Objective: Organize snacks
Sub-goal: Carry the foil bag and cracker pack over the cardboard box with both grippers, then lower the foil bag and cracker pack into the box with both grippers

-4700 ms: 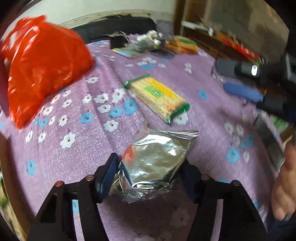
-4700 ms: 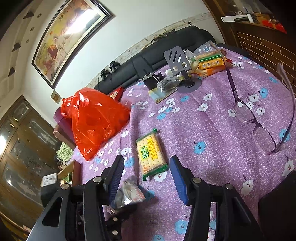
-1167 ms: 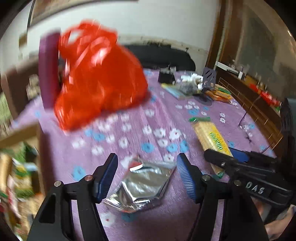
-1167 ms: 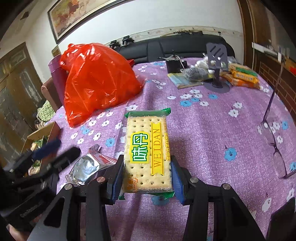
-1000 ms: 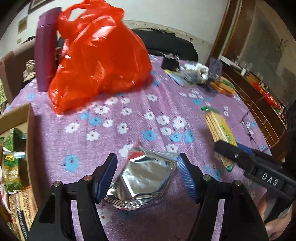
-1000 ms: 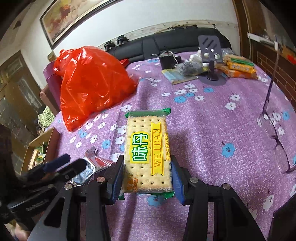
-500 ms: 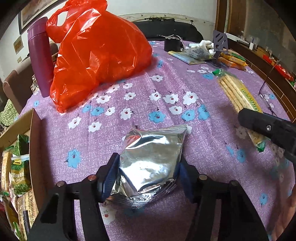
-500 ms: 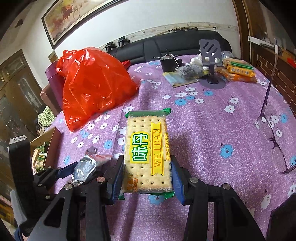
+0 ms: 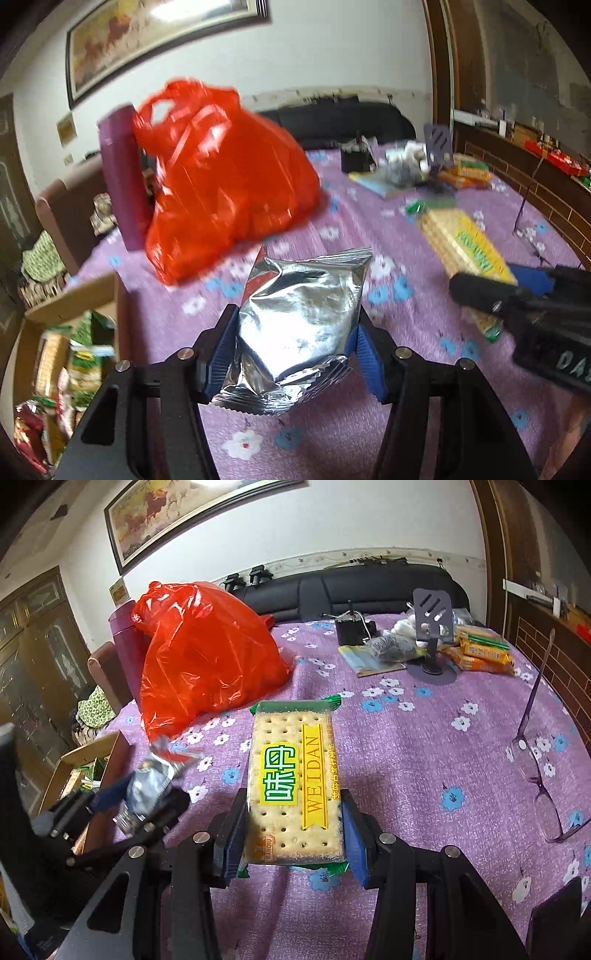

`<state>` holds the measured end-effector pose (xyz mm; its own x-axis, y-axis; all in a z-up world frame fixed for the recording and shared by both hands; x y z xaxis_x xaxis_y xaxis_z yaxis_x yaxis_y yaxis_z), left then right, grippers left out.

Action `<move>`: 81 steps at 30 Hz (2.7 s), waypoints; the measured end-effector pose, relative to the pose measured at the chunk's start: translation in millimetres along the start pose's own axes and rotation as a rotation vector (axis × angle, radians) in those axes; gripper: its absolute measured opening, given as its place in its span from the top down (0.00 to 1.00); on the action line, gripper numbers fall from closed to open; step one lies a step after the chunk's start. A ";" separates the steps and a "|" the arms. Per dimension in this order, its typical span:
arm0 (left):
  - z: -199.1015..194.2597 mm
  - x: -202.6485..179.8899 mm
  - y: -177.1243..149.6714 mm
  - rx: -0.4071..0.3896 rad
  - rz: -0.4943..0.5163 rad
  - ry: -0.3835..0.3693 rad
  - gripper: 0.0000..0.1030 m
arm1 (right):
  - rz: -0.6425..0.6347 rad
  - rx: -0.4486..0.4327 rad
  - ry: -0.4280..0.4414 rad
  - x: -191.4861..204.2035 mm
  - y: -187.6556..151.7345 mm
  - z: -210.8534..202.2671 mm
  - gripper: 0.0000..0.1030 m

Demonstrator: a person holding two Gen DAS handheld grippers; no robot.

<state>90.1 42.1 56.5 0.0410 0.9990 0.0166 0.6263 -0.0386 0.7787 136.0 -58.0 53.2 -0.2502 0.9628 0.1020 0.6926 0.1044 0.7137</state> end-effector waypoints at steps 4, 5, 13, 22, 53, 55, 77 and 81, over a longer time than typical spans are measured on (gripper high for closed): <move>-13.2 -1.9 4.4 -0.060 0.011 0.012 0.43 | -0.011 -0.016 -0.002 2.1 0.1 -2.1 0.51; -15.4 -2.6 5.8 -0.068 0.011 0.011 0.43 | -0.012 -0.019 -0.002 2.2 0.4 -2.6 0.51; -56.5 6.9 20.5 -0.134 -0.051 -0.044 0.43 | -0.006 -0.056 0.007 10.6 9.2 -15.0 0.51; -117.6 82.1 -18.0 -0.098 -0.135 0.004 0.43 | -0.072 0.049 0.204 94.2 -14.5 -30.8 0.51; -140.9 209.8 -103.7 -0.005 -0.315 0.194 0.44 | -0.224 0.244 0.356 275.2 -28.9 46.7 0.49; -140.4 206.0 -102.9 -0.005 -0.299 0.206 0.44 | -0.216 0.259 0.365 271.5 -28.2 45.4 0.46; -126.7 153.7 -93.2 0.018 -0.174 0.357 0.14 | -0.130 0.124 0.353 178.1 -49.7 -26.2 0.27; -125.8 143.8 -92.7 0.025 -0.168 0.403 0.10 | -0.117 0.067 0.314 159.7 -59.1 -39.2 0.18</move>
<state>-60.0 192.0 65.6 -0.3670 0.9199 0.1385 0.6171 0.1294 0.7762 28.6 79.8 54.5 -0.5197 0.8207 0.2375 0.6870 0.2362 0.6872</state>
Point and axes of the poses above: each gripper's, at about its wrist camera, not at the fingertips, and z roughly the way its jaws point, x to its left, y to its top, the point moved 1 cm from there along z, roughly the way its jaws point, and after that the axes turned 9 degrees about -y, right-handed, at the moved point
